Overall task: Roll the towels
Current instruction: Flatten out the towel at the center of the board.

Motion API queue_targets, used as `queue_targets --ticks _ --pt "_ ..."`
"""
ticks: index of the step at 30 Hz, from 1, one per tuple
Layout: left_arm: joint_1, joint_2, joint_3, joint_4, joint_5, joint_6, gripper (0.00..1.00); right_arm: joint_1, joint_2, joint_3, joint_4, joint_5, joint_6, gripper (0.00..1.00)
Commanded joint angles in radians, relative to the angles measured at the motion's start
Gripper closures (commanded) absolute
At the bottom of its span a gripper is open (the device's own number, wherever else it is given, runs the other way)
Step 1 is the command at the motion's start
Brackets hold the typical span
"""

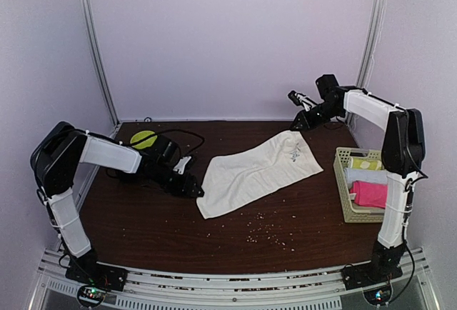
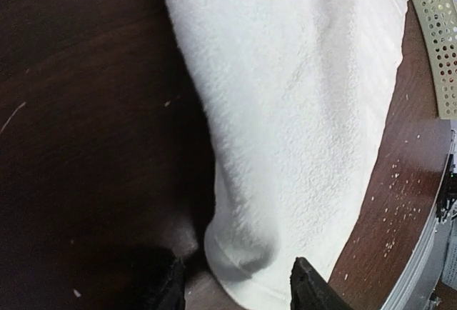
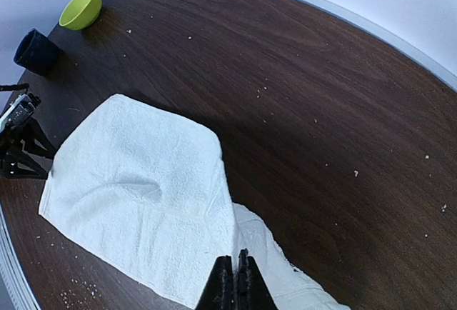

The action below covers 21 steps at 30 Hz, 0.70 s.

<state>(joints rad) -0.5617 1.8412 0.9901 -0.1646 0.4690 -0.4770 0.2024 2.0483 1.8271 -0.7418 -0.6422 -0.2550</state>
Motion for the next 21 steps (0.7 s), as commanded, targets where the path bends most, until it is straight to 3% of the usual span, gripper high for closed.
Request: queue_targets --ticks 1,2,7,12,14,17,21 --pt "-0.018 0.075 0.106 0.027 -0.026 -0.004 0.52 -0.003 0.020 0.023 -0.017 -0.040 0.002 1.00" --pt "-0.020 0.090 0.127 0.027 -0.034 0.001 0.57 -0.003 0.022 0.020 -0.016 -0.046 0.003 1.00" --pt "-0.023 0.053 0.241 -0.045 -0.135 0.068 1.00 0.006 0.015 0.011 -0.048 -0.091 0.000 1.00" --pt "-0.137 -0.184 0.333 -0.225 -0.284 0.308 1.00 0.003 -0.150 -0.098 0.055 -0.094 0.032 1.00" --pt "-0.192 -0.241 0.341 -0.310 -0.229 0.370 1.00 0.003 -0.235 -0.180 0.120 -0.073 0.027 1.00" --pt "-0.263 -0.295 0.260 -0.408 -0.159 0.380 1.00 0.003 -0.308 -0.277 0.088 -0.039 -0.036 1.00" --pt "-0.304 -0.314 0.086 -0.476 -0.106 0.358 0.68 0.003 -0.309 -0.427 0.040 -0.013 -0.121 1.00"
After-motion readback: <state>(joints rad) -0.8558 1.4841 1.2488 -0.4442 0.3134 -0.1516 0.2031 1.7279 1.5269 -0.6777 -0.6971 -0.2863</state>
